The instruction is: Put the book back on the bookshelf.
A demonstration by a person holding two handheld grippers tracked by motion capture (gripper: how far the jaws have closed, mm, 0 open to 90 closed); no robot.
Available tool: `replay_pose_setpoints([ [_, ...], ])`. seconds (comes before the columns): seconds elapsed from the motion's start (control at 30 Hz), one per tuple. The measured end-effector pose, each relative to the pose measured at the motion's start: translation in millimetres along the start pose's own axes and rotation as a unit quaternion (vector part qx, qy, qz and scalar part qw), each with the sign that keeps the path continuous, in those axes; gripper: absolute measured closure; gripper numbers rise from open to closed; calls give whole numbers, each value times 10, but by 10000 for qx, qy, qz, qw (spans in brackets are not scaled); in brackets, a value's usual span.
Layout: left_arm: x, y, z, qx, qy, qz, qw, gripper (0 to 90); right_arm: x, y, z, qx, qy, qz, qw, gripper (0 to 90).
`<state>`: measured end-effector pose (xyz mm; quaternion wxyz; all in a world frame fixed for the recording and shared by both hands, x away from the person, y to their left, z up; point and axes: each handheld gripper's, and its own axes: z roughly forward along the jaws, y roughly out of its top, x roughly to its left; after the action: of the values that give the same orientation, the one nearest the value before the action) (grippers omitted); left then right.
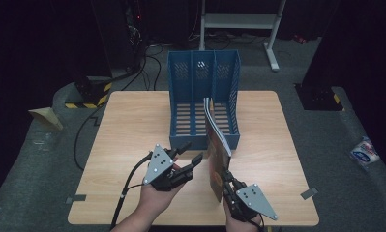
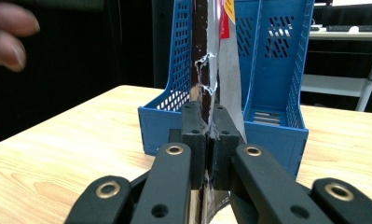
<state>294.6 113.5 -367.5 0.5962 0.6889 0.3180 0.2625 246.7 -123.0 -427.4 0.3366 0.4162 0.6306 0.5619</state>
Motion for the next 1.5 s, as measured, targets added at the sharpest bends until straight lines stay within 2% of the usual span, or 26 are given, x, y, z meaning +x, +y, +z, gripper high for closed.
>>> replay_pose_setpoints([
  [0.1,134,-137,3,172,165,-84,9997,491,-17,3,-3,-21,-6,-23,10000,868],
  [0.23,317,-334,-25,448,370,-70,9983,486,-33,24,-16,-24,-8,-9,10000,869],
  [0.33,502,-511,-69,647,571,-54,9963,483,-51,43,-25,-17,-2,-22,10000,869],
  [0.4,682,-651,-117,812,790,-128,9935,483,-58,54,-35,4,6,-17,10000,870],
  [0.5,981,-879,-203,1088,1119,-339,9872,481,-83,71,-40,32,38,21,10000,870],
  [0.57,1156,-1039,-256,1302,1332,-427,9816,479,-116,81,-42,44,100,113,9999,871],
  [0.6,1243,-1140,-286,1426,1461,-489,9777,478,-120,90,-44,44,100,158,9998,871],
  [0.73,1412,-1431,-352,1719,1708,-606,9683,474,-148,144,-61,-4,101,180,9998,870],
  [0.8,1442,-1528,-350,1901,1758,-571,9642,465,-170,190,-76,-46,92,220,9997,871],
  [0.83,1446,-1591,-336,2028,1777,-546,9614,458,-183,208,-81,-64,88,220,9997,871],
  [0.9,1460,-1620,-312,2256,1777,-564,9562,449,-215,258,-98,-111,72,254,9996,871],
  [0.97,1453,-1615,-316,2181,1783,-493,9582,433,-256,310,-110,-152,51,267,9995,871],
  [1.0,1450,-1617,-303,2210,1778,-534,9575,433,-274,338,-118,-170,43,272,9995,871],
  [1.07,1455,-1620,-283,2378,1732,-569,9541,418,-307,393,-136,-211,4,278,9994,871],
  [1.1,1451,-1621,-278,2416,1730,-514,9534,411,-323,421,-147,-241,0,291,9993,871],
  [1.3,1454,-1624,-269,2497,1633,-527,9530,401,-409,579,-227,-465,-28,420,9980,871],
  [1.5,1453,-1624,-266,2520,1612,-537,9527,401,-478,746,-254,-599,-121,317,9976,871],
])
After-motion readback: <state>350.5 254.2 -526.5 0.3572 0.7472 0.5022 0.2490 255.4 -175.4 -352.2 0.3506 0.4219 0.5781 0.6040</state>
